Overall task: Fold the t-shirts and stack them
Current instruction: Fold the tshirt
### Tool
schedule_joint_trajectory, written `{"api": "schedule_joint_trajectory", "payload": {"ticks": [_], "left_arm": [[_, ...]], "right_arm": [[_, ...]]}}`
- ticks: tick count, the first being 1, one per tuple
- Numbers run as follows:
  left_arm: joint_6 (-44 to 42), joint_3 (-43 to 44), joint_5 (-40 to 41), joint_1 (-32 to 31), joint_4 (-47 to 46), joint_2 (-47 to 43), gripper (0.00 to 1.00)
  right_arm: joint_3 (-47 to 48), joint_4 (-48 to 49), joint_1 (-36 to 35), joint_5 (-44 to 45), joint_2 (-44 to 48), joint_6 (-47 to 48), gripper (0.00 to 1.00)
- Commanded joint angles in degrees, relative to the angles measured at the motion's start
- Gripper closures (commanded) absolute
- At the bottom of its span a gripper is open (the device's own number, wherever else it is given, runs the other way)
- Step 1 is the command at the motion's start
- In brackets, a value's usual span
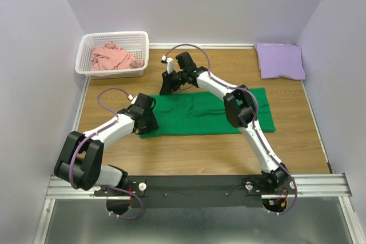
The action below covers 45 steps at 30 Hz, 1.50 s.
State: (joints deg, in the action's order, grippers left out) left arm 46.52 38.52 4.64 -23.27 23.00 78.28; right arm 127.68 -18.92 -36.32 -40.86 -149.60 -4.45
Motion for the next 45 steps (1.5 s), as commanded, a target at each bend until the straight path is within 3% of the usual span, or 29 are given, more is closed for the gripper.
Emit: {"api": "schedule_joint_trajectory", "payload": {"ticks": [1, 6, 13, 26, 36, 45], "left_arm": [[-0.1, -1.9, -1.3, 0.0, -0.1, -0.5, 0.51], [0.1, -2.1, -1.3, 0.0, 0.0, -0.8, 0.51], [0.2, -2.1, -1.4, 0.0, -0.1, -0.8, 0.51], [0.1, -2.6, -1.6, -0.1, 1.2, -0.8, 0.51], [0.3, -2.7, -1.7, 0.0, 1.3, 0.1, 0.51], [0.8, -2.6, -1.5, 0.0, 1.8, 0.1, 0.51]], "right_arm": [[-0.9, 0.8, -0.3, 0.7, -1.4, 0.8, 0.68], [-1.2, 0.7, -0.3, 1.7, -1.5, 1.4, 0.69], [-1.2, 0.8, -0.3, 0.7, -0.9, 1.2, 0.99], [-1.1, 1.6, 0.6, 10.8, 2.5, 2.9, 0.99], [-1.0, 3.6, 1.3, 10.3, 2.6, 1.5, 0.99], [-6.0, 7.6, 1.8, 15.5, 6.2, 0.2, 0.99]]}}
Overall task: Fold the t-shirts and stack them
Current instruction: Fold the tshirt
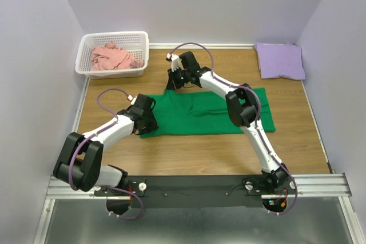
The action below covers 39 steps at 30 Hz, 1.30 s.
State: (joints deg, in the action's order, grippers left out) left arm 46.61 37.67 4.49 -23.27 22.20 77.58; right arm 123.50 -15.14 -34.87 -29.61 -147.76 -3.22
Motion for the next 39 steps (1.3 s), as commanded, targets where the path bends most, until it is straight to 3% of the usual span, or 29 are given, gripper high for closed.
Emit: {"api": "schedule_joint_trajectory", "payload": {"ticks": [1, 10, 12, 14, 16, 17, 27, 39], "left_arm": [[0.8, -1.8, -1.3, 0.0, 2.6, 0.8, 0.51], [1.3, -1.8, -1.3, 0.0, 2.5, 1.1, 0.50], [1.3, -1.6, -1.2, 0.0, 2.5, 1.3, 0.50], [1.3, -1.4, -1.3, 0.0, 2.2, 1.8, 0.50], [1.4, -1.3, -1.4, 0.0, 2.2, 2.0, 0.48], [1.5, -1.4, -1.3, 0.0, 2.1, 1.9, 0.48], [1.8, -1.0, -1.1, 0.0, 2.4, 1.3, 0.43], [4.7, -1.4, 3.2, 0.4, 4.5, -2.6, 0.44]], "right_arm": [[-2.2, 4.1, 0.4, 4.4, 4.8, -1.1, 0.99], [-5.8, 6.0, 0.4, 7.5, 8.1, -1.7, 0.98], [-6.1, 6.1, 0.4, 7.5, 7.8, -2.2, 0.92], [-6.2, 6.0, 0.5, 7.1, 7.8, -3.4, 0.70], [-7.0, 6.0, 0.5, 8.2, 8.5, -4.2, 0.55], [-8.7, 6.1, 0.5, 9.0, 10.3, -5.3, 0.52], [-30.5, 6.0, 3.5, 16.3, 27.9, -12.6, 0.51], [-70.7, 2.1, 16.8, 24.1, 60.8, -21.6, 0.58]]}}
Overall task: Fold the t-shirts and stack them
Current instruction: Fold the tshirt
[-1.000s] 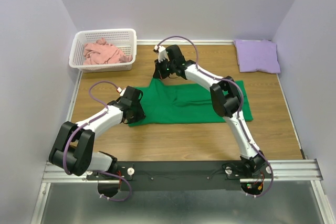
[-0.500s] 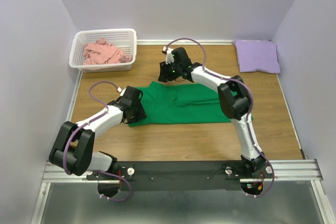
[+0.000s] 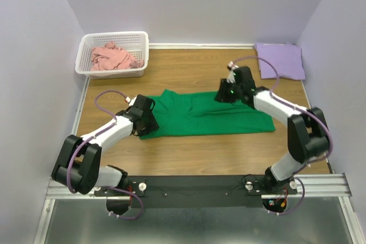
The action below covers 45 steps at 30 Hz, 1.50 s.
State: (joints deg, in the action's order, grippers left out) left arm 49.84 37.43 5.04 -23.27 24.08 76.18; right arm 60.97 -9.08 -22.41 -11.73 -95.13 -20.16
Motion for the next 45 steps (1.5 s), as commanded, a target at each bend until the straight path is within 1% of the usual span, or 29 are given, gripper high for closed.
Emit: {"api": "schedule_joint_trajectory", "payload": {"ticks": [1, 2, 4, 5, 7, 10, 17, 20, 24, 27, 29, 31, 34, 36, 37, 39, 40, 41, 42, 43, 45], "left_arm": [[1.7, -1.0, 2.9, 0.5, 2.7, -1.1, 0.44], [1.7, -1.0, 2.8, 0.5, 2.7, -1.2, 0.44], [1.9, -1.0, 3.1, 0.5, 2.8, -1.0, 0.44], [1.9, -1.0, 3.1, 0.5, 2.9, -1.0, 0.46], [2.8, -1.0, 4.0, 0.6, 3.4, -0.9, 0.49], [3.8, -1.0, 5.1, 0.8, 4.1, -1.4, 0.50], [6.1, -2.6, 5.0, 2.6, 3.8, -1.8, 0.51], [6.6, -3.4, 4.5, 3.7, 3.5, -1.7, 0.51], [7.3, -3.8, 6.2, 4.7, 4.5, -3.1, 0.51], [7.9, -3.9, 7.2, 5.7, 5.3, -5.6, 0.51], [7.4, -2.7, 7.4, 5.7, 5.9, -7.3, 0.47], [6.9, -0.5, 7.7, 5.7, 7.1, -8.2, 0.43], [5.3, 2.2, 9.1, 5.6, 8.6, -10.3, 0.38], [3.9, 5.2, 9.8, 5.5, 9.8, -11.6, 0.33], [3.4, 7.0, 10.3, 5.2, 10.3, -11.8, 0.32], [2.7, 8.7, 10.5, 4.5, 10.6, -11.9, 0.32], [2.5, 9.3, 10.6, 4.0, 10.5, -11.8, 0.32], [2.2, 10.1, 10.7, 2.9, 10.1, -11.5, 0.32], [2.2, 10.4, 10.6, 2.4, 9.9, -10.7, 0.32], [2.2, 10.6, 10.3, 1.7, 9.4, -10.2, 0.33], [2.0, 10.5, 9.8, 1.3, 8.8, -8.5, 0.34]], "right_arm": [[-9.8, -4.9, 6.1, 8.8, 9.9, -5.3, 0.57], [-12.8, -6.8, 9.3, 10.2, 13.4, -6.4, 0.56], [-15.0, -8.5, 12.5, 13.8, 16.2, -7.4, 0.56], [-16.0, -9.8, 15.5, 14.6, 17.3, -7.9, 0.56], [-18.0, -12.0, 18.3, 18.1, 18.8, -8.8, 0.56], [-19.7, -14.8, 19.5, 24.7, 19.0, -10.6, 0.55], [-24.8, -16.0, 30.7, 24.0, 16.1, -14.0, 0.55], [-24.9, -16.0, 34.6, 23.6, 16.4, -14.8, 0.55], [-25.5, -15.9, 37.2, 23.0, 16.0, -16.5, 0.55], [-24.9, -15.9, 37.5, 23.3, 16.2, -16.2, 0.55], [-23.9, -16.0, 37.5, 23.0, 17.1, -14.7, 0.53], [-23.1, -16.0, 37.4, 21.5, 20.0, -13.6, 0.52], [-22.2, -16.0, 36.0, 19.3, 22.8, -12.2, 0.51], [-20.5, -15.7, 33.1, 15.3, 25.1, -10.8, 0.51], [-19.1, -15.4, 30.1, 13.6, 26.4, -10.6, 0.51], [-17.6, -14.5, 26.8, 11.6, 27.1, -9.0, 0.51], [-16.9, -14.2, 25.2, 9.7, 27.2, -8.8, 0.51], [-16.5, -13.4, 23.9, 5.2, 27.3, -8.5, 0.51], [-16.6, -9.9, 22.5, 0.6, 26.2, -7.8, 0.51], [-16.7, -8.4, 21.9, -7.9, 25.3, -8.5, 0.51], [-16.7, -3.5, 17.7, -14.5, 21.3, -10.3, 0.52]]}}
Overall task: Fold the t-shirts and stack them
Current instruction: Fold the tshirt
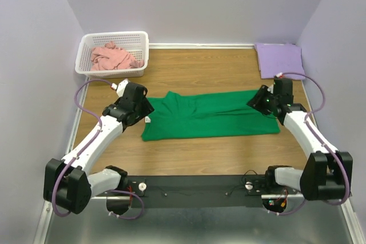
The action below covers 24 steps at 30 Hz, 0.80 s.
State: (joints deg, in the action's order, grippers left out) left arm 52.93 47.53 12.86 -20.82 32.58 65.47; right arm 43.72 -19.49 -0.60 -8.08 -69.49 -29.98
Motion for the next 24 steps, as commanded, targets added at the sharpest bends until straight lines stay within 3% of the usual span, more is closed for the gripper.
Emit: {"api": "schedule_joint_trajectory", "payload": {"ticks": [1, 5, 16, 24], "left_arm": [[-1.3, 0.2, 1.3, -1.4, 0.0, 2.7, 0.34], [-2.9, -0.6, -0.4, -2.0, -2.3, 3.6, 0.34], [-5.0, -1.8, 0.1, -2.6, -4.9, 3.3, 0.34], [-7.7, 0.4, 0.8, -2.5, -6.6, 6.9, 0.39]], "right_arm": [[1.2, 8.0, -6.0, -21.2, -6.1, -0.6, 0.53], [6.9, 9.3, -14.9, -27.5, -14.9, 1.1, 0.56], [14.7, 12.0, -16.6, -35.7, -35.3, 3.0, 0.62], [15.1, 11.7, -15.0, -26.3, -37.5, 4.0, 0.68]]}}
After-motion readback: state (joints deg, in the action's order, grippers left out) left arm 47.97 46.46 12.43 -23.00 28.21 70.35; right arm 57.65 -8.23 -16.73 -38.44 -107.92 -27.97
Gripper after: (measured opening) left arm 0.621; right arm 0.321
